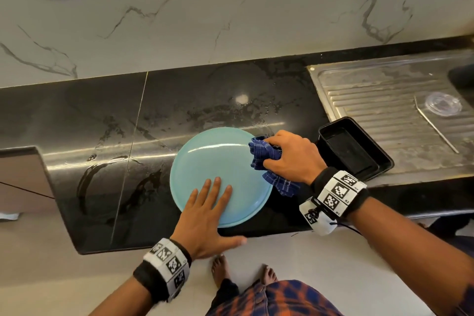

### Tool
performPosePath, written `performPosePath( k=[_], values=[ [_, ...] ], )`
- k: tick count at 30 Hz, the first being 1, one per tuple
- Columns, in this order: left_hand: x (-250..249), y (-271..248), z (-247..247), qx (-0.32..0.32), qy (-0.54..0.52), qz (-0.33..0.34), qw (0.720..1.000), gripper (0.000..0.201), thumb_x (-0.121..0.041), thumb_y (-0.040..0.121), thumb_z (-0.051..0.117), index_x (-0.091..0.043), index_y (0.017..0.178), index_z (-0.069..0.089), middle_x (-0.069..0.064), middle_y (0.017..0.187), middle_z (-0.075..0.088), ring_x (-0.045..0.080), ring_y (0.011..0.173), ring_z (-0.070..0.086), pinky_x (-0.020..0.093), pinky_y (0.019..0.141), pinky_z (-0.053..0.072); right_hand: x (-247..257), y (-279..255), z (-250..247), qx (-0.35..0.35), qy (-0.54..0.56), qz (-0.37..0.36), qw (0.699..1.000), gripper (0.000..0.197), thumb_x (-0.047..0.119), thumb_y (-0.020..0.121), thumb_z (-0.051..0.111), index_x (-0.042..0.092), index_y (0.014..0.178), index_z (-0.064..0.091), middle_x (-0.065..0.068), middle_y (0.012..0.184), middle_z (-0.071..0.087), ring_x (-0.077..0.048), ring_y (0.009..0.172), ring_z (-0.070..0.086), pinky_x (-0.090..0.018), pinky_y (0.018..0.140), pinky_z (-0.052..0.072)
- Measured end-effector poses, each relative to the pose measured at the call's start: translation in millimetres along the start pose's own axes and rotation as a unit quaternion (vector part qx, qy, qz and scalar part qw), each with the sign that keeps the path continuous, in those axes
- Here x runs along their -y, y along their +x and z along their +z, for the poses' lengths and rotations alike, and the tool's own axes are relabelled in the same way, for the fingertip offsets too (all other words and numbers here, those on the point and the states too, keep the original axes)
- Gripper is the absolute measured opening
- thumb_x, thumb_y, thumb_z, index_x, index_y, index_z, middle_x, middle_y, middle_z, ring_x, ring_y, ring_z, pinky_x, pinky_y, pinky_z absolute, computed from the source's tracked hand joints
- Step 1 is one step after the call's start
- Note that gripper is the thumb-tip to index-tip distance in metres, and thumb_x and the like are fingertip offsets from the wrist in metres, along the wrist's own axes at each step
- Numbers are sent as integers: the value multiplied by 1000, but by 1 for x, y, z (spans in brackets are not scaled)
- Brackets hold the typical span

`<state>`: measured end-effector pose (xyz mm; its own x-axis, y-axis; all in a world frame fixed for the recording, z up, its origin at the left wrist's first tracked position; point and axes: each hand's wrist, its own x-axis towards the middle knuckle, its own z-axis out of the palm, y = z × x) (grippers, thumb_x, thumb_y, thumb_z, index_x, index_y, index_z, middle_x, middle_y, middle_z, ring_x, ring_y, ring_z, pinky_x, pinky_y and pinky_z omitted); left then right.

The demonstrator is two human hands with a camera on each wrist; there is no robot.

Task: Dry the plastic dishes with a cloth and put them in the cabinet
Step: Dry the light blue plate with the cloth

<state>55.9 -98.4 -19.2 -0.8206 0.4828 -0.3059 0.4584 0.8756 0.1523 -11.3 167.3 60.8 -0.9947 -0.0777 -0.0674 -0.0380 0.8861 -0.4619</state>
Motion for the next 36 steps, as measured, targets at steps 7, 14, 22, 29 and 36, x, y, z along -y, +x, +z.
performPosePath(
  k=[7, 14, 22, 29, 36],
  values=[
    [13, -46, 16, -56, 33, 41, 997, 104, -52, 66, 81, -23, 153, 32, 14, 156, 35, 40, 138, 42, 58, 103, 45, 13, -2, -1, 0, 14, -32, 999, 42, 46, 75, 67, 40, 117, 67, 11, 96, 60, -18, 87, 60, -34, 74, 50],
    [16, -74, -69, -216, -26, 80, 973, 57, -41, 88, 56, -23, 141, 52, 7, 141, 57, 30, 127, 57, 52, 103, 47, 48, 2, -38, -60, 75, -118, 988, 43, 50, 70, 61, 39, 111, 68, 11, 97, 62, -16, 84, 61, -39, 72, 52],
    [50, -34, -186, -367, -159, -37, 916, 40, -42, 99, 44, -26, 131, 63, -2, 102, 74, 9, 84, 65, 26, 70, 46, 77, 17, -87, -210, 174, -154, 950, 42, 45, 76, 65, 31, 116, 69, 11, 106, 64, -11, 88, 62, -41, 79, 54],
    [114, 28, -143, -279, -463, -169, 824, 33, -35, 101, 50, -14, 81, 65, 4, 72, 64, 19, 66, 58, 36, 60, 45, 70, 30, -48, -186, 123, -94, 970, 47, 47, 75, 67, 32, 120, 66, 11, 110, 63, -12, 92, 62, -36, 79, 55],
    [135, 41, -66, -121, -547, -278, 780, 10, -17, 97, 61, -16, 92, 71, 12, 94, 73, 27, 86, 71, 43, 69, 61, 60, 35, 18, -60, 35, -4, 998, 47, 48, 71, 66, 41, 118, 65, 13, 108, 62, -18, 96, 63, -30, 74, 48]
  ],
)
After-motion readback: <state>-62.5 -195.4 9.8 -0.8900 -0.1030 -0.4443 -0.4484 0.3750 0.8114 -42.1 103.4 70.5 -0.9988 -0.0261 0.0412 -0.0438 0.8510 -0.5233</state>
